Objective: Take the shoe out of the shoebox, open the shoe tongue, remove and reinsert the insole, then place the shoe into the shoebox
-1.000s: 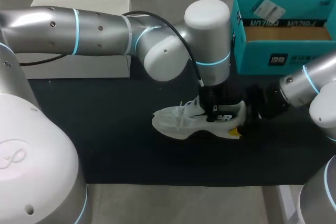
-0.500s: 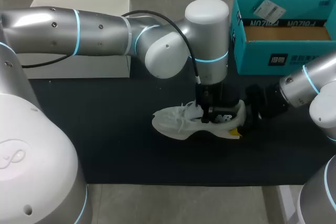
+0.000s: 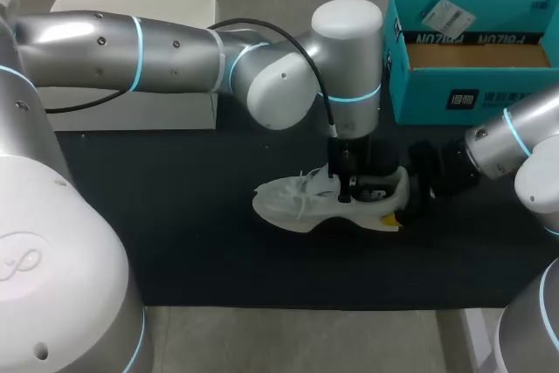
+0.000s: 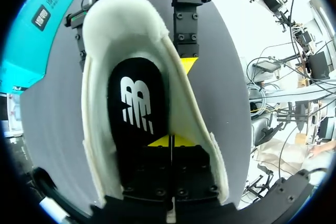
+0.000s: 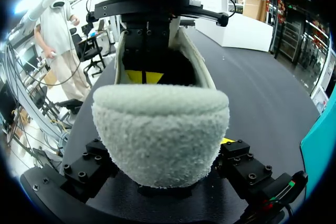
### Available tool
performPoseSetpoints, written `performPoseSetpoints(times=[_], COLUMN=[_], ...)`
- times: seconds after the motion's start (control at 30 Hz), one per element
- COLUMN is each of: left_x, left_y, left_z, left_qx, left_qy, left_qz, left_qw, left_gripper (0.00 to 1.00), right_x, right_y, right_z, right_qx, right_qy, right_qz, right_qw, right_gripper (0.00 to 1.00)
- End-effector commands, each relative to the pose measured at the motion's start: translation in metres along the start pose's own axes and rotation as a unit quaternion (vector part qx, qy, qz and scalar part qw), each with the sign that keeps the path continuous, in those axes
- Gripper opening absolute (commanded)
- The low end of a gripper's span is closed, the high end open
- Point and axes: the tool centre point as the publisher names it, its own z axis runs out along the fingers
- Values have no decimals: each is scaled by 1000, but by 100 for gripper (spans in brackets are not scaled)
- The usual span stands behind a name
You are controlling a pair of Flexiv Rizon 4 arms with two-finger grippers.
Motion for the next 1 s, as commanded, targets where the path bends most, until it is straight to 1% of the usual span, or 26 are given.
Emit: performPoseSetpoints(times=[0.03,0.13,0.23,0.33,0.43,0.53,0.73,0.87,0.93,1.0], left_x=[-2,-2,3,5,4,3,-7,-10,-10,-7], left_y=[0,1,0,0,0,-2,-7,-7,-7,-7], left_z=[8,11,11,12,16,17,20,22,24,26], left_qx=[2,-3,0,2,-3,-1,3,3,2,2], left_qy=[1,9,21,22,18,17,-16,-33,-31,-15], left_qz=[-5,-1,16,20,13,10,-11,-15,-12,-9], left_qw=[1000,1000,1000,1000,1000,1000,1000,999,999,1000], left_gripper=[0,0,0,0,0,0,0,0,0,0], right_x=[-1,-1,-1,-1,-1,-1,-1,-1,-1,-1], right_y=[-2,-2,-2,-2,-2,-2,-2,-2,-2,-2], right_z=[5,5,5,5,5,5,5,5,5,5], right_qx=[1,1,1,1,1,1,1,1,1,1], right_qy=[-1,-1,-1,-1,-1,-1,-1,-1,-1,-1], right_qz=[1,1,1,1,1,1,1,1,1,1], right_qw=[1000,1000,1000,1000,1000,1000,1000,1000,1000,1000], right_gripper=[0,0,0,0,0,0,0,0,0,0])
